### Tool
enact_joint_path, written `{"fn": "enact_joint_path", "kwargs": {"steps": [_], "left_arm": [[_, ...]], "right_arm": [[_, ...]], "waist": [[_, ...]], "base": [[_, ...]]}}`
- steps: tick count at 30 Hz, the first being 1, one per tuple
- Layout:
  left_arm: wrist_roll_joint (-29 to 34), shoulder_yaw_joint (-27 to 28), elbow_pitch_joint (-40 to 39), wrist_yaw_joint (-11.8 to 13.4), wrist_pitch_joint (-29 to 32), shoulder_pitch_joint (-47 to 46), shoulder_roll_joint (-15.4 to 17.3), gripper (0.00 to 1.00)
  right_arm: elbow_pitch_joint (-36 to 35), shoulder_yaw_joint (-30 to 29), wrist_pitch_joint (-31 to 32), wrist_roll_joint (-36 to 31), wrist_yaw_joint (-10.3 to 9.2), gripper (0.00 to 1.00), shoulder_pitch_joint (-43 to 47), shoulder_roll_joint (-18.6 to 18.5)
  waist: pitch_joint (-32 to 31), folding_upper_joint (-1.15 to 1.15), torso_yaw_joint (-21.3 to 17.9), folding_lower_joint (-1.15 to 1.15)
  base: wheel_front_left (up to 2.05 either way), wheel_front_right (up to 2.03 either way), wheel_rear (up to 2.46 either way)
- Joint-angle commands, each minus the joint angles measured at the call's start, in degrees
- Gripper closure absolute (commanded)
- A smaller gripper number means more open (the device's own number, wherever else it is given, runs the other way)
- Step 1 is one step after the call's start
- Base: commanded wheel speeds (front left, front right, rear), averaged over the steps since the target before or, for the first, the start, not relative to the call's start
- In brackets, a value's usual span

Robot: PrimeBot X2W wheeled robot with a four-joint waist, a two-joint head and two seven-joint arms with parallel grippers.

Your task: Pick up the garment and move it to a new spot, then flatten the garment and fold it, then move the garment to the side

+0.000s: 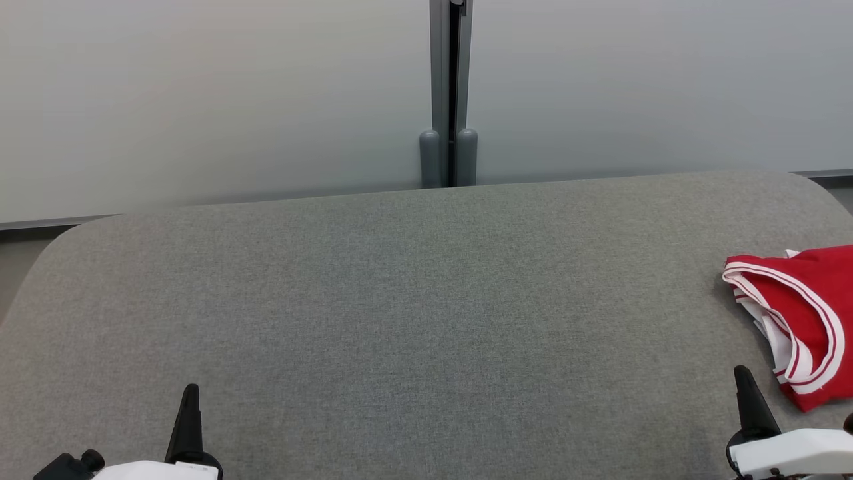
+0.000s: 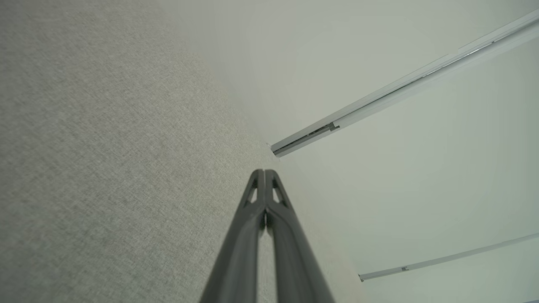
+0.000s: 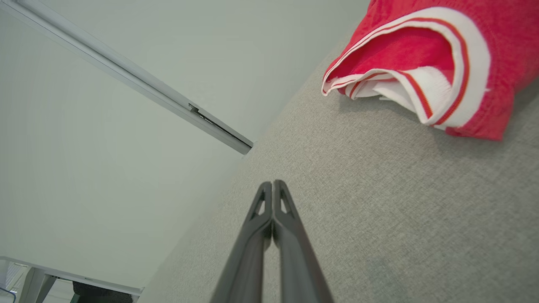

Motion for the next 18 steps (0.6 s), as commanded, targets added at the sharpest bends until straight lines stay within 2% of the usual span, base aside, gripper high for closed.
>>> {"fn": "enact_joint_path", "kwargs": {"steps": [1,18], "left_arm": [[-1.43,0.45,-0.46,-0.53,0.31,-2.05,0.41,1.00],[-10.10,1.30,-0.11,-1.61,2.93,-4.62,0.51,1.00]], "right_arm": [[-0.80,-0.41,0.51,1.82,0.01,1.00,-1.48,-0.22],[-1.18,-1.13,3.14,12.50,0.01,1.00,-3.09,0.08]], "waist": [[0.05,0.00,0.02,0.00],[0.67,0.00,0.25,0.00]], "base": [[0.00,0.00,0.00],[0.00,0.00,0.00]]}}
